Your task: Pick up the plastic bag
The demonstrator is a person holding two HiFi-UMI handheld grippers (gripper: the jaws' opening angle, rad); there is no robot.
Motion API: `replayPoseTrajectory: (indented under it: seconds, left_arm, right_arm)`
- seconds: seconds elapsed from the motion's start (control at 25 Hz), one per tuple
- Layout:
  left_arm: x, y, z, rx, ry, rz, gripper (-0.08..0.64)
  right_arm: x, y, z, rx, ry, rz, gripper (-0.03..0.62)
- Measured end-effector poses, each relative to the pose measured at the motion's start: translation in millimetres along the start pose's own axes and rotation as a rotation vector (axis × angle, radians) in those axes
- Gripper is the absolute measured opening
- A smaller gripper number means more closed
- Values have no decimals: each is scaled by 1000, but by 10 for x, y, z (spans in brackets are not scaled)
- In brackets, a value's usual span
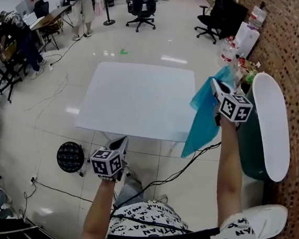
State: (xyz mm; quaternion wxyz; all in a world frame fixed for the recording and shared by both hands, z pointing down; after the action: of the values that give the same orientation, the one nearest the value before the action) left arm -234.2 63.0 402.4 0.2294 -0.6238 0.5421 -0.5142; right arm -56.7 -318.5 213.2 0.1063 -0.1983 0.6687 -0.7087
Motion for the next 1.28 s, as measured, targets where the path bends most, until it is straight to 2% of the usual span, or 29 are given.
replayPoseTrajectory:
  seconds: [0.12,0.2,0.32,0.4,0.6,0.76,0.88,1.08,1.16,1.24,1.28]
  left_arm:
    - [84,41,-270,-17,24,-9,5]
    - [117,70,-474,-31,39,-14,5]
    - [183,125,-766,-52,66,-26,5]
    - [211,164,-939,-69,86,-38,5]
    - [139,72,-1316,-125,137,-71,5]
    - [168,-61,-1509,-161,163,-97,5]
    - [155,-189,-1600,-178,169,-121,5]
    - [119,-351,-1709,-205,179,-150,5]
    - [143,-412,-1717,-210,176,-165,5]
    - [171,-443,-1749,-213,176,-172,5]
    - [184,-441,-1780,-211,177,-174,5]
  right_arm:
    - [869,38,-264,-199,83,-50,8]
    - [1425,-117,-664,-325,170,-101,8]
    - [2132,-602,-1425,-544,327,-217,8]
    - [2466,-1081,-1873,-630,433,-310,8]
    - [2690,-2452,-2721,-732,642,-513,8]
    - [2680,-3144,-3096,-844,736,-576,9]
    - [2634,-3423,-3302,-912,783,-582,8]
    - [2506,-3678,-3664,-1171,940,-521,9]
    - [2539,-3727,-3717,-1173,947,-516,19]
    - [2566,-3690,-3747,-1090,937,-534,43]
    - [2558,-3651,-3753,-1033,932,-547,163]
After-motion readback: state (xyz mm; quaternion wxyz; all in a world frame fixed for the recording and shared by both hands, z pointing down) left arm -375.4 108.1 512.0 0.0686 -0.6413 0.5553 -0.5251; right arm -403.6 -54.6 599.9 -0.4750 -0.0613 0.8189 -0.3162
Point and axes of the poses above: the fingertips, and each gripper's own axes: x forward along the fingers, z to its right, y out of its top, the point moved 5 cm from there along -x, backward along the fingers
